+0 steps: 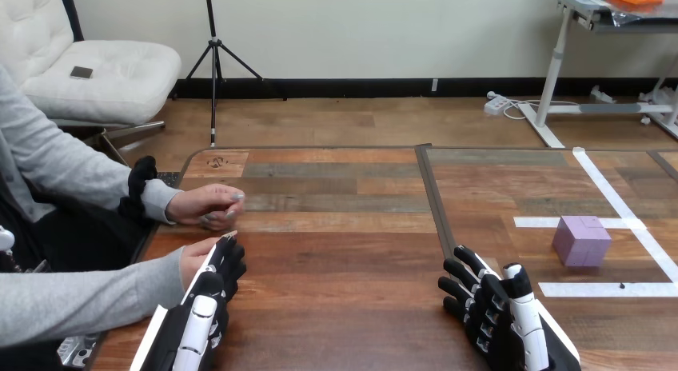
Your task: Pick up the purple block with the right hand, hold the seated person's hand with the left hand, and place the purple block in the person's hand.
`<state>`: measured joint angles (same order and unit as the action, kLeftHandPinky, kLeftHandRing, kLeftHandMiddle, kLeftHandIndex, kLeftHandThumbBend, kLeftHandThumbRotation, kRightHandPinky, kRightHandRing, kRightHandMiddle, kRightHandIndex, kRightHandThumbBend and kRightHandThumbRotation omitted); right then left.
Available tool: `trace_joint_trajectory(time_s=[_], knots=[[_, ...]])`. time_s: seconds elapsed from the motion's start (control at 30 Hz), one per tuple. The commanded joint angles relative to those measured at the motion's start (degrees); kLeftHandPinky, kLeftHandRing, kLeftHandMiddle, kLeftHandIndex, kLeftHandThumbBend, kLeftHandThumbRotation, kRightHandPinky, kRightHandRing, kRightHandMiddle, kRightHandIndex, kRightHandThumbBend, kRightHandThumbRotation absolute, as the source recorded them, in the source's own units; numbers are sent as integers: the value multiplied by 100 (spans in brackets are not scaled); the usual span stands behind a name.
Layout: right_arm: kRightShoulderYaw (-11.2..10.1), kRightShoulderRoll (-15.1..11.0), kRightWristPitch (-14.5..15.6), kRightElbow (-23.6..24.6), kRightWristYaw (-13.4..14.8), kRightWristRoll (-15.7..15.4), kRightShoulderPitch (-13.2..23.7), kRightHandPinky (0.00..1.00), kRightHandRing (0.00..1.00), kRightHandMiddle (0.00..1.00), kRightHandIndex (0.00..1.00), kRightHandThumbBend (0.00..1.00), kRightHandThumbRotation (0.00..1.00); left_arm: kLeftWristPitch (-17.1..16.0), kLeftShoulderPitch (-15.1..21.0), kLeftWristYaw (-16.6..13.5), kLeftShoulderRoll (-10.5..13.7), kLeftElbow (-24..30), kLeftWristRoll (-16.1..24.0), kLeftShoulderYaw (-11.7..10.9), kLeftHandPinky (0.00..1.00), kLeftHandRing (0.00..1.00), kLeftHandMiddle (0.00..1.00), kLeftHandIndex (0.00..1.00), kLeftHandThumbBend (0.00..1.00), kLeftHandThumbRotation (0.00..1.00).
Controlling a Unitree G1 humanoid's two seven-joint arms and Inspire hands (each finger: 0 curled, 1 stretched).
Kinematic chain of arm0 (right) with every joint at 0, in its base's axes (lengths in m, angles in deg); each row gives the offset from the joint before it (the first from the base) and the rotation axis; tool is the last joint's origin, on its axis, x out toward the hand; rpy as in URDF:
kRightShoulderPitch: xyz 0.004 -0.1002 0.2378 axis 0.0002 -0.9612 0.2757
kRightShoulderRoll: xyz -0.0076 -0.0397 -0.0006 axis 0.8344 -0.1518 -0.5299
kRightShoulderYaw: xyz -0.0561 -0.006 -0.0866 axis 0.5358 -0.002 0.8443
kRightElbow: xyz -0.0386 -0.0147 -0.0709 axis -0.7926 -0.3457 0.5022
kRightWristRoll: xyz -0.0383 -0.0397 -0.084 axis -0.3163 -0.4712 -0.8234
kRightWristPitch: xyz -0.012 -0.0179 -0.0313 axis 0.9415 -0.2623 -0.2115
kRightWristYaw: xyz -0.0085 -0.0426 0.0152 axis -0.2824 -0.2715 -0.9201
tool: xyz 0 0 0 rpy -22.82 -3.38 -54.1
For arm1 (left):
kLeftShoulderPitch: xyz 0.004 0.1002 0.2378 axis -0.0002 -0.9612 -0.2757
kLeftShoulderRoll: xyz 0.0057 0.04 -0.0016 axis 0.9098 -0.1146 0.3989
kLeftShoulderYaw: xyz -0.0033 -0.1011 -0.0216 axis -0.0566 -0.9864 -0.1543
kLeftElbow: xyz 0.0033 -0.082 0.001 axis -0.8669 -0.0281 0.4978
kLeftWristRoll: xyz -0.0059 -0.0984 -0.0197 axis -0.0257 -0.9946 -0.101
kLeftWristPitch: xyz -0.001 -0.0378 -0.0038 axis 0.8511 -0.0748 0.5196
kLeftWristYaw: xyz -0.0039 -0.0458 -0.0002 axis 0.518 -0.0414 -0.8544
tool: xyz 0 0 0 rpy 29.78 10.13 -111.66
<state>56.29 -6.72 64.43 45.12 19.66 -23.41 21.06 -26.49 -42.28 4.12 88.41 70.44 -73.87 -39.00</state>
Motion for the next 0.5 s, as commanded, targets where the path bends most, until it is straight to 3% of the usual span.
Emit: trace_joint_trajectory(time_s=[0.0,0.27,0.47], knots=[[-22,-33,-38,247,-26,17,309,98,95,96,97,76,100,-84,252,11,-7,184,6,22,100,97,96,97,56,100],[-14,-40,-243,121,-69,-51,395,98,95,96,97,75,100,-76,246,-28,-14,201,43,25,100,97,96,97,53,100],[-17,-22,-331,68,-6,-134,533,96,93,95,95,74,100,-122,243,-40,-49,171,36,34,100,96,96,96,59,100]])
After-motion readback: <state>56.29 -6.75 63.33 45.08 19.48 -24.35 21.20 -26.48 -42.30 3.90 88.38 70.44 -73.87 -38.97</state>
